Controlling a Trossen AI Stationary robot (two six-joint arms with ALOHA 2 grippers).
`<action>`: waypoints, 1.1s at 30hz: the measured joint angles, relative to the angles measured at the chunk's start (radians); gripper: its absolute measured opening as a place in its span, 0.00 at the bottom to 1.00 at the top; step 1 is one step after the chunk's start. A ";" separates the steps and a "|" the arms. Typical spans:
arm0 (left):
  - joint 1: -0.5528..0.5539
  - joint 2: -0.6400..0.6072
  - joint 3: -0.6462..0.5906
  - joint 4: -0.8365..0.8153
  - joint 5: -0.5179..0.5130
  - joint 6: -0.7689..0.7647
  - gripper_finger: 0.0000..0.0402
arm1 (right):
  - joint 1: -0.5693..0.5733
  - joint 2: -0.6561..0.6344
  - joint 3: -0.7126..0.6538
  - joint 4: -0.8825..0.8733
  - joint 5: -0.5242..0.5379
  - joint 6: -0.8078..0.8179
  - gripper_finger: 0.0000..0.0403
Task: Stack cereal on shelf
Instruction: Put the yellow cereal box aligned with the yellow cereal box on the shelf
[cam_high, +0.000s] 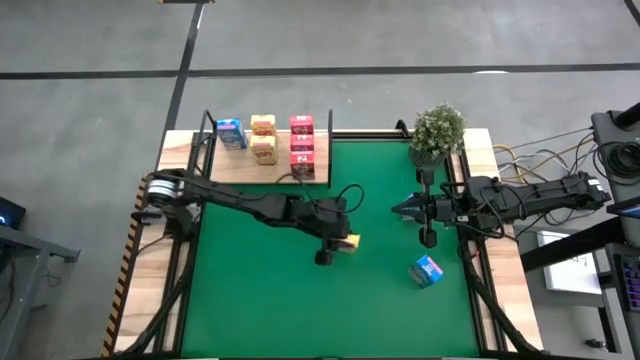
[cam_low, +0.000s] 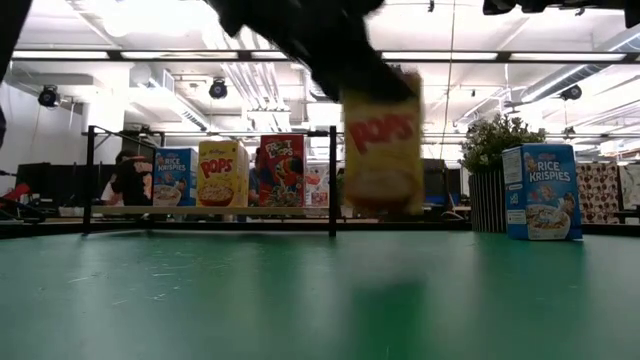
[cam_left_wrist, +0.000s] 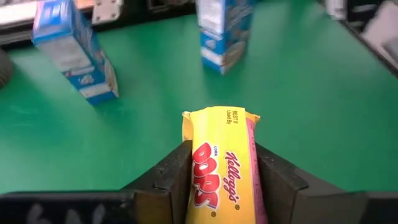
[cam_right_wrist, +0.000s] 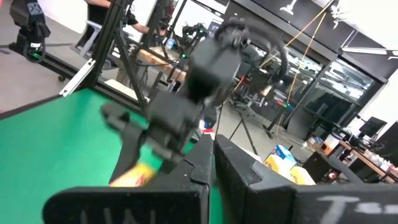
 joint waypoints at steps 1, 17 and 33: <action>0.000 -0.027 0.000 -0.043 0.007 0.022 0.31 | 0.000 0.000 0.000 0.000 0.000 0.000 0.02; 0.131 -0.651 -0.345 -0.343 -0.010 0.105 0.33 | 0.000 0.000 0.000 0.002 0.000 -0.001 0.02; 0.443 -0.898 -0.600 -0.272 -0.195 0.171 0.33 | 0.000 0.000 0.000 0.014 0.000 -0.003 0.02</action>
